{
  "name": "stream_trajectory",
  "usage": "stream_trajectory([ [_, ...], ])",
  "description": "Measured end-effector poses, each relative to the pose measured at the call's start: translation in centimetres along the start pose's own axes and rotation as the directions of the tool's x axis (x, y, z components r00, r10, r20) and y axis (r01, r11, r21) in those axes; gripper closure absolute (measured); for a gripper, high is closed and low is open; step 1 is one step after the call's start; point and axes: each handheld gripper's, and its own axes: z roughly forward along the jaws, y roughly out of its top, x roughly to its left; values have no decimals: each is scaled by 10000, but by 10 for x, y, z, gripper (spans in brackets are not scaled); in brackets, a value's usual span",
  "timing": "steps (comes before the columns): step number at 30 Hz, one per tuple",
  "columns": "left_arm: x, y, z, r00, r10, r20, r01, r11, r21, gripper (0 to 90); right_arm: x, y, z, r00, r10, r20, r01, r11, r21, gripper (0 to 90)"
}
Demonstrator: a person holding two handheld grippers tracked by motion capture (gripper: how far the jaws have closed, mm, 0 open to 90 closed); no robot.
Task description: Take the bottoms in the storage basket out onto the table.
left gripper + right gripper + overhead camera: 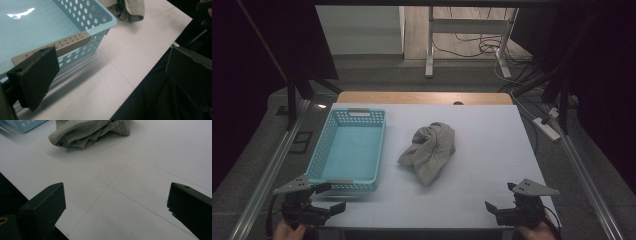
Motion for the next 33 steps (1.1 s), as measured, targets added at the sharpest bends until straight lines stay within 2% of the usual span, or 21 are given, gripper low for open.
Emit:
stream_trajectory([
  [6,3,-3,-3,10000,8,-7,-8,10000,72,0,0,0,0,10000,-13,-7,13,10000,-7,24],
  [8,4,-5,-6,10000,-43,28,43,10000,-55,0,0,0,0,10000,-24,-4,24,10000,-26,24],
  [14,8,-9,-14,9997,-145,-177,143,9998,-123,0,0,0,-1,10000,-17,-16,17,10000,-49,24],
  [17,9,-11,-17,9998,-155,-154,152,9997,-202,0,0,0,-1,10000,-24,7,24,10000,-45,24],
  [23,9,-14,-22,9994,-86,-333,83,9999,-86,0,0,0,-1,10000,21,17,-21,10000,-83,24],
  [33,13,-21,-32,9985,-237,-497,229,9996,-165,0,0,0,0,10000,10,51,-10,10000,-22,24],
])
